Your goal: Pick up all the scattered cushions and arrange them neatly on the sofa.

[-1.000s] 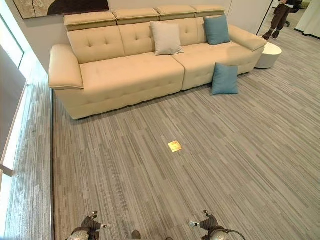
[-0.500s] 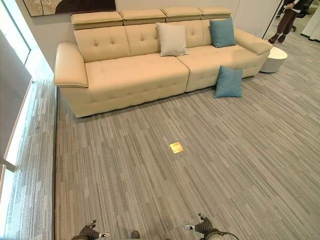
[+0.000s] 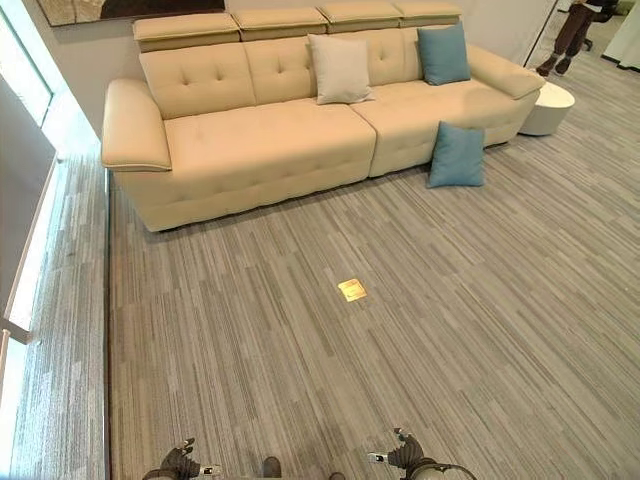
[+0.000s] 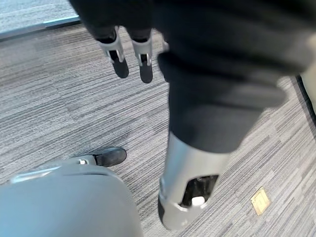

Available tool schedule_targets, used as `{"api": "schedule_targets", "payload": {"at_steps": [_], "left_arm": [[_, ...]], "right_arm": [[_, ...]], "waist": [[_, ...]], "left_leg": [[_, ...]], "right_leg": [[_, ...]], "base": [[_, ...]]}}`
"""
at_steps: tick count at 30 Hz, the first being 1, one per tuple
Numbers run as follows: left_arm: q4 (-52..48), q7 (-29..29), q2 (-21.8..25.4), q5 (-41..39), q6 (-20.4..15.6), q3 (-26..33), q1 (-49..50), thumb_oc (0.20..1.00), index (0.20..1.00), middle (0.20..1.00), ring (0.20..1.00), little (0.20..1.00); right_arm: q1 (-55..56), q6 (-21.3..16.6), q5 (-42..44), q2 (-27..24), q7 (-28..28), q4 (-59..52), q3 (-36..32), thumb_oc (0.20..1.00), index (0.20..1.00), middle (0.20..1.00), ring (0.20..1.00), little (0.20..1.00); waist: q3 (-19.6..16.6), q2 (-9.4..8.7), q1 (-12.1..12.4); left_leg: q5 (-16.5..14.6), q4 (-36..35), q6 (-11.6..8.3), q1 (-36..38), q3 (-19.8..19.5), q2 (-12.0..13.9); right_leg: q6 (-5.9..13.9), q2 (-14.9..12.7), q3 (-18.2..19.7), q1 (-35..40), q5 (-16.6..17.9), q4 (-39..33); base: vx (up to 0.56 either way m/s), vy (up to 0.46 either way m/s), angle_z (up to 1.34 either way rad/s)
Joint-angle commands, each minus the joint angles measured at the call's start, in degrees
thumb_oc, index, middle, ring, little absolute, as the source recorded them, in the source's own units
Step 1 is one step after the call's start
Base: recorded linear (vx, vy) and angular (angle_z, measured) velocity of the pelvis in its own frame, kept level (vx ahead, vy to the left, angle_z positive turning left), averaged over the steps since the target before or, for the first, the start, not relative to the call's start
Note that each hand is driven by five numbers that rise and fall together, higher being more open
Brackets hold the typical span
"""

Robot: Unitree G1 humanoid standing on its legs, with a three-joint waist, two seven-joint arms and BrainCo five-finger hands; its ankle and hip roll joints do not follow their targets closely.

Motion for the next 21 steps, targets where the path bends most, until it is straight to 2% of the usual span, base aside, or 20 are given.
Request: {"api": "schedule_targets", "payload": {"at_steps": [1,3,4,8,9,10,14,15,17,19,20,21], "left_arm": [[3.5,-0.4,-3.2,4.2,-0.2,-3.3,-5.4,1.0,1.0,1.0,1.0,1.0],[2.7,-0.3,-3.3,4.6,-0.3,-4.0,-5.8,1.0,1.0,1.0,1.0,1.0],[2.2,-0.2,-3.1,4.7,-0.4,-4.4,-6.3,1.0,1.0,1.0,1.0,1.0],[1.9,0.0,-2.8,4.6,-0.5,-4.5,-6.3,1.0,1.0,1.0,1.0,1.0],[1.3,0.1,-2.4,4.4,-0.5,-4.4,-6.4,1.0,1.0,1.0,1.0,1.0],[1.3,0.1,-2.3,4.9,-0.5,-4.5,-6.5,1.0,1.0,1.0,1.0,1.0],[1.0,0.0,-1.9,4.7,-0.6,-4.5,-7.0,1.0,1.0,1.0,1.0,1.0],[1.0,-0.4,-2.1,5.1,-0.8,-4.8,-7.1,1.0,1.0,1.0,1.0,1.0],[1.1,-0.6,-2.3,5.1,-0.8,-5.0,-7.2,1.0,1.0,1.0,1.0,1.0],[0.7,-1.1,-2.5,5.1,-0.8,-5.6,-7.2,1.0,1.0,1.0,1.0,1.0],[0.5,-1.0,-2.9,5.1,-0.6,-6.3,-7.7,1.0,1.0,1.0,1.0,1.0],[0.4,-0.9,-3.0,5.1,-0.6,-6.6,-7.7,1.0,1.0,1.0,1.0,1.0]], "right_arm": [[-3.3,0.0,-0.6,-0.4,-0.4,2.3,0.2,1.0,1.0,1.0,1.0,1.0],[-3.3,0.2,-0.5,-0.1,-0.4,2.5,0.3,1.0,1.0,1.0,1.0,1.0],[-3.5,0.3,-0.5,0.1,-0.4,2.5,0.4,1.0,1.0,1.0,1.0,1.0],[-3.7,0.5,-0.9,0.4,-0.3,2.7,0.6,1.0,1.0,1.0,1.0,1.0],[-4.2,0.5,-1.3,0.4,-0.5,2.6,0.9,1.0,1.0,1.0,1.0,1.0],[-4.3,0.6,-1.7,0.4,-0.4,2.6,1.2,1.0,1.0,1.0,1.0,1.0],[-4.5,0.6,-1.4,0.1,-0.1,2.5,0.9,1.0,1.0,1.0,1.0,1.0],[-4.5,0.5,-1.2,-0.1,-0.1,3.0,0.7,1.0,1.0,1.0,1.0,1.0],[-4.5,0.5,-1.0,-0.3,-0.1,3.3,0.5,1.0,1.0,1.0,1.0,1.0],[-4.0,0.1,0.2,-0.9,0.1,3.4,0.3,1.0,1.0,1.0,1.0,1.0],[-4.3,0.3,1.0,-1.5,0.2,3.5,0.1,1.0,1.0,1.0,1.0,1.0],[-4.3,0.5,1.4,-1.8,0.3,3.5,0.2,1.0,1.0,1.0,1.0,1.0]], "waist": [[1.7,-0.03,0.3],[2.0,0.03,-0.2],[2.6,0.0,-0.8],[2.8,-0.02,-0.6],[3.2,0.5,-0.1],[3.2,0.45,-0.1],[3.6,0.91,-0.9],[3.5,0.94,-1.3],[3.6,0.81,-1.3],[3.8,0.36,-1.5],[5.2,-0.09,-1.3],[5.7,-0.15,-1.2]], "left_leg": [[-10.2,0.5,-0.7,4.2,5.4,0.9],[-10.5,0.5,-0.37,4.2,6.6,1.0],[-10.6,0.5,-0.08,4.2,8.5,1.3],[-10.9,0.5,-0.13,4.1,11.0,1.7],[-12.0,0.5,-0.49,4.5,12.9,2.8],[-12.2,0.5,-0.39,4.7,13.8,2.9],[-12.3,0.5,-0.26,5.8,14.2,3.1],[-12.1,1.0,-0.24,7.0,14.7,3.0],[-12.7,4.1,-0.78,6.5,14.9,3.6],[-14.3,12.7,-2.11,4.1,15.0,5.8],[-11.1,24.1,-4.51,-0.4,14.6,9.4],[-8.9,29.0,-5.69,-2.4,14.4,11.6]], "right_leg": [[6.2,-4.8,-3.2,-0.6,-0.9,0.5],[6.4,-4.9,-2.9,-1.7,-0.5,1.2],[6.59,-5.1,-3.1,-3.5,0.0,2.7],[6.67,-5.7,-5.9,-5.8,0.3,4.5],[6.99,-6.7,-12.3,-7.2,-0.1,6.1],[6.71,-6.9,-13.8,-7.3,-0.1,6.1],[6.48,-6.5,-12.7,-9.1,-0.5,7.9],[5.65,-5.6,-11.5,-7.5,-1.2,5.9],[5.15,-5.1,-10.9,-6.4,-1.4,4.7],[3.8,-4.1,-10.0,-4.1,-2.2,2.9],[2.03,-3.5,-9.7,-1.9,-3.3,2.1],[0.91,-2.9,-9.7,-0.9,-4.0,1.8]], "base": [[0.0,0.03,-0.24],[-0.03,0.019,-0.46],[-0.07,0.02,-0.5],[-0.03,-0.006,-0.88],[0.01,-0.058,-1.6],[0.01,-0.058,-1.17],[0.07,-0.098,-0.76],[0.09,-0.164,-0.04],[0.08,-0.158,-0.12],[0.08,-0.234,-0.14],[0.07,-0.317,-0.19],[0.05,-0.302,-0.06]]}}
